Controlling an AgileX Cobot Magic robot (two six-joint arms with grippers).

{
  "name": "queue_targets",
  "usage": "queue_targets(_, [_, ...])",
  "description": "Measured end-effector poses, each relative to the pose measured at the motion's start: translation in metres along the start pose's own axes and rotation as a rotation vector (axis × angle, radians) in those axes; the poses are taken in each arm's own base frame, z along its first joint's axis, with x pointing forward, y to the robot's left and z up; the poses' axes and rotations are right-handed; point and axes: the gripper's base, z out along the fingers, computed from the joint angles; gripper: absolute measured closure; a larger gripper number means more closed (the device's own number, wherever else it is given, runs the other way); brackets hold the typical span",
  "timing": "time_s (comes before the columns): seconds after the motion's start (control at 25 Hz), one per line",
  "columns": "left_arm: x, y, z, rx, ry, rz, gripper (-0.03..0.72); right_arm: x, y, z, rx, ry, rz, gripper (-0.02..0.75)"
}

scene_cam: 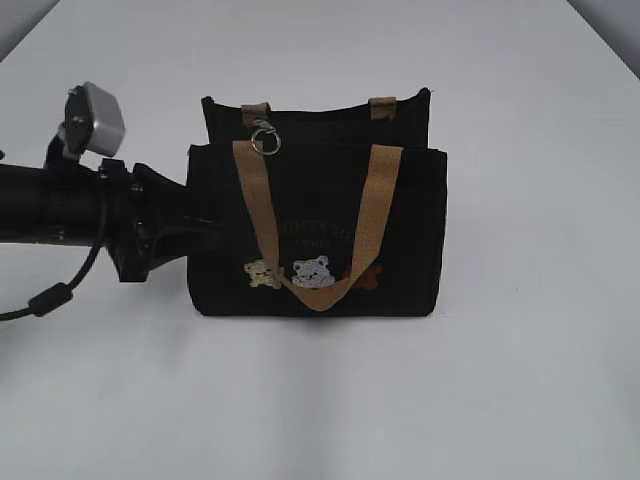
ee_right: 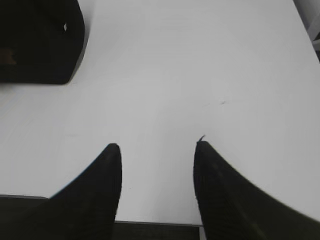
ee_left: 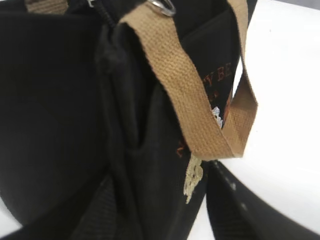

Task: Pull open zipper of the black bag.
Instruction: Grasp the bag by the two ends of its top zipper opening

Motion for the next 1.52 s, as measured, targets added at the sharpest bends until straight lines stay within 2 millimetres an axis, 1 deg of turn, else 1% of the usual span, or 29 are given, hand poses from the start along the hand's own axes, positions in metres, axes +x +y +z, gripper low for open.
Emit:
queue_targets(0.08, [-0.001, 0.005, 0.009, 0.0, 0.016, 0.018, 0.292, -0.01, 0.002, 0.005, -0.034, 0.005, -0.004, 0.366])
queue_targets(0.12, [-0.003, 0.008, 0.013, -0.005, 0.023, 0.03, 0.316, -0.017, 0.005, 0.008, -0.063, 0.0, -0.016, 0.366])
queue_targets(0.16, [-0.003, 0.011, 0.016, -0.012, 0.032, 0.037, 0.356, -0.025, 0.007, 0.01, -0.093, -0.026, -0.027, 0.366])
queue_targets(0.2, [-0.003, 0.013, 0.018, -0.016, 0.037, 0.041, 0.426, -0.036, 0.01, 0.015, -0.134, -0.055, -0.041, 0.366])
queue_targets(0.28, [-0.004, 0.015, 0.019, -0.019, 0.039, 0.046, 0.576, -0.06, 0.017, 0.03, -0.231, -0.107, -0.046, 0.366])
queue_targets(0.32, [-0.004, 0.015, 0.019, -0.02, 0.039, 0.047, 0.624, -0.071, 0.019, 0.041, -0.273, -0.102, -0.036, 0.366])
queue_targets(0.36, [-0.004, 0.015, 0.02, -0.02, 0.04, 0.047, 0.627, -0.082, 0.022, 0.051, -0.322, -0.111, -0.027, 0.366])
queue_targets(0.48, [-0.004, 0.015, 0.02, -0.021, 0.041, 0.047, 0.627, -0.113, 0.029, 0.097, -0.461, -0.051, 0.008, 0.366])
queue_targets(0.52, [-0.004, 0.015, 0.02, -0.021, 0.041, 0.047, 0.627, -0.124, 0.031, 0.119, -0.508, -0.016, 0.023, 0.366])
queue_targets(0.6, [-0.004, 0.015, 0.02, -0.019, 0.04, 0.048, 0.627, -0.143, 0.039, 0.149, -0.576, 0.008, 0.021, 0.366])
queue_targets(0.68, [-0.004, 0.015, 0.02, -0.019, 0.04, 0.048, 0.627, -0.16, 0.053, 0.181, -0.644, 0.048, 0.012, 0.366])
queue_targets(0.72, [-0.004, 0.015, 0.02, -0.019, 0.039, 0.048, 0.627, -0.169, 0.063, 0.192, -0.678, 0.056, 0.007, 0.366])
queue_targets(0.8, [-0.004, 0.014, 0.02, -0.018, 0.038, 0.048, 0.627, -0.182, 0.087, 0.22, -0.741, 0.108, 0.018, 0.366])
queue_targets(0.88, [-0.004, 0.014, 0.02, -0.018, 0.038, 0.048, 0.627, -0.189, 0.112, 0.244, -0.788, 0.167, 0.052, 0.366])
queue_targets(1.0, [-0.004, 0.014, 0.02, -0.018, 0.038, 0.048, 0.627, -0.191, 0.139, 0.269, -0.822, 0.257, 0.145, 0.366])
queue_targets(1.04, [-0.004, 0.014, 0.02, -0.018, 0.038, 0.048, 0.627, -0.19, 0.147, 0.28, -0.826, 0.292, 0.179, 0.366])
queue_targets(1.12, [-0.004, 0.014, 0.02, -0.018, 0.038, 0.048, 0.627, -0.185, 0.158, 0.292, -0.827, 0.351, 0.235, 0.366])
queue_targets(1.16, [-0.004, 0.014, 0.02, -0.018, 0.038, 0.048, 0.627, -0.179, 0.164, 0.301, -0.822, 0.39, 0.266, 0.366])
queue_targets(1.28, [-0.004, 0.014, 0.02, -0.018, 0.038, 0.049, 0.627, -0.169, 0.171, 0.319, -0.788, 0.464, 0.358, 0.366])
queue_targets(1.36, [-0.004, 0.014, 0.02, -0.018, 0.038, 0.049, 0.627, -0.163, 0.172, 0.327, -0.765, 0.505, 0.402, 0.358])
queue_targets(1.52, [-0.004, 0.014, 0.02, -0.017, 0.039, 0.049, 0.627, -0.163, 0.172, 0.332, -0.741, 0.508, 0.463, 0.344])
